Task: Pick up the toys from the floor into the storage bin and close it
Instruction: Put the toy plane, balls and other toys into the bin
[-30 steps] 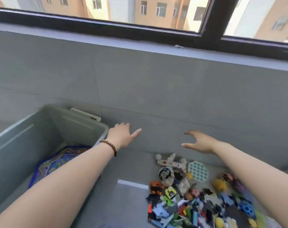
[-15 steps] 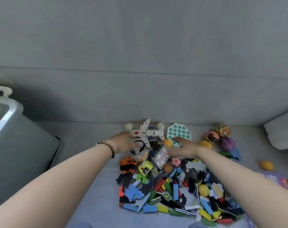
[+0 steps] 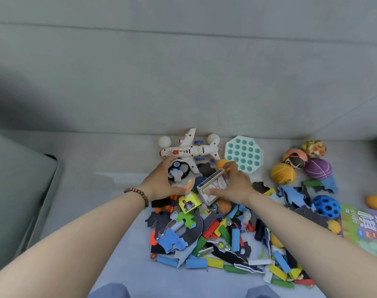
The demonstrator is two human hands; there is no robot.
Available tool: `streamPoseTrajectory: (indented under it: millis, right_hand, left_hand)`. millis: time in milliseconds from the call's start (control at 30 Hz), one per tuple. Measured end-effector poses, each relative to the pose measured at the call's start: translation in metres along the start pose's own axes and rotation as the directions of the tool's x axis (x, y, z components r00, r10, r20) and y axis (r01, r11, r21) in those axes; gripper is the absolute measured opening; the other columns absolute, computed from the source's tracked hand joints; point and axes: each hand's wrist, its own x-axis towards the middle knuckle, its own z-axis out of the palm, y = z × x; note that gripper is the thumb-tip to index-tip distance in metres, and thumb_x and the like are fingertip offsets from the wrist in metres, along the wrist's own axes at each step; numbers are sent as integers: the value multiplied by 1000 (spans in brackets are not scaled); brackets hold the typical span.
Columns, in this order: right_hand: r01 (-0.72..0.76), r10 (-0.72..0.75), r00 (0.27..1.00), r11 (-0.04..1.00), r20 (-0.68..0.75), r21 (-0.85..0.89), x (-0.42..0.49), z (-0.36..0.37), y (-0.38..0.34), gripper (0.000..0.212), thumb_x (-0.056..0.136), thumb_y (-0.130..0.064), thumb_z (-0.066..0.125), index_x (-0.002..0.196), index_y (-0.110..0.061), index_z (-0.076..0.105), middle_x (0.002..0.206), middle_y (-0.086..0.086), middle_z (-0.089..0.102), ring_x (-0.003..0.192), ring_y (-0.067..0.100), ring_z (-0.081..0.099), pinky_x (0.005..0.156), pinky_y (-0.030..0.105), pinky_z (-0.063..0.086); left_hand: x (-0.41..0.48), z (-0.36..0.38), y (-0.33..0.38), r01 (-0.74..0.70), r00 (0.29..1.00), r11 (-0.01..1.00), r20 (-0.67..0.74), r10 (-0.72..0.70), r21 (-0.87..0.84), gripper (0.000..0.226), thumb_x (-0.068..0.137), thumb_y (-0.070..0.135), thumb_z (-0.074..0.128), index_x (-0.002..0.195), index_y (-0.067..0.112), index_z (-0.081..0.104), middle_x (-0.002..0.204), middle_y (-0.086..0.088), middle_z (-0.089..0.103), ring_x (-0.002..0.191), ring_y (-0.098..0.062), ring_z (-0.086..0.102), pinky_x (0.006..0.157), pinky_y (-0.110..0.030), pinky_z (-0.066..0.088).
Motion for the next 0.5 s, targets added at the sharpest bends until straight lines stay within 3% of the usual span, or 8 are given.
streamPoseTrajectory:
  millis: [133, 267, 400, 500]
  right_hand:
    - [10, -11, 1000, 980, 4, 198, 7, 1, 3, 58, 66, -47, 79, 109, -22, 49, 108, 1, 62, 101, 20, 59, 90, 37, 48]
    - [-23, -10, 996, 932, 89, 361, 6, -7, -6, 27, 75, -34, 76, 91, -16, 64, 85, 1, 68, 73, 10, 62, 65, 17, 50]
    - [-66, 17, 993, 895, 114, 441, -4, -30, -16, 21, 79, -29, 74, 94, -17, 67, 82, -5, 68, 74, 8, 63, 55, 7, 44]
    - [-67, 44, 997, 894, 61, 442, -19, -67, -33, 26, 80, -35, 72, 91, -12, 69, 84, -1, 70, 78, 12, 63, 65, 15, 46]
  left_hand:
    - [3, 1, 5, 33, 998, 998, -48, -36, -62, 77, 73, 31, 79, 132, 20, 31, 121, 8, 50, 110, -11, 52, 90, -24, 45]
    - [9, 1, 6, 108, 990, 983, -78, -120, -145, 61, 81, 35, 70, 133, 19, 41, 125, 5, 52, 114, -14, 50, 89, -24, 41]
    - [4, -10, 23, 130, 987, 959, -57, -149, -253, 51, 85, 31, 67, 129, 19, 44, 119, 6, 53, 109, -12, 49, 91, -26, 45]
    - [-10, -42, 54, 86, 994, 924, -28, -103, -374, 31, 88, 26, 64, 115, 17, 52, 108, 0, 59, 100, -16, 58, 84, -32, 55]
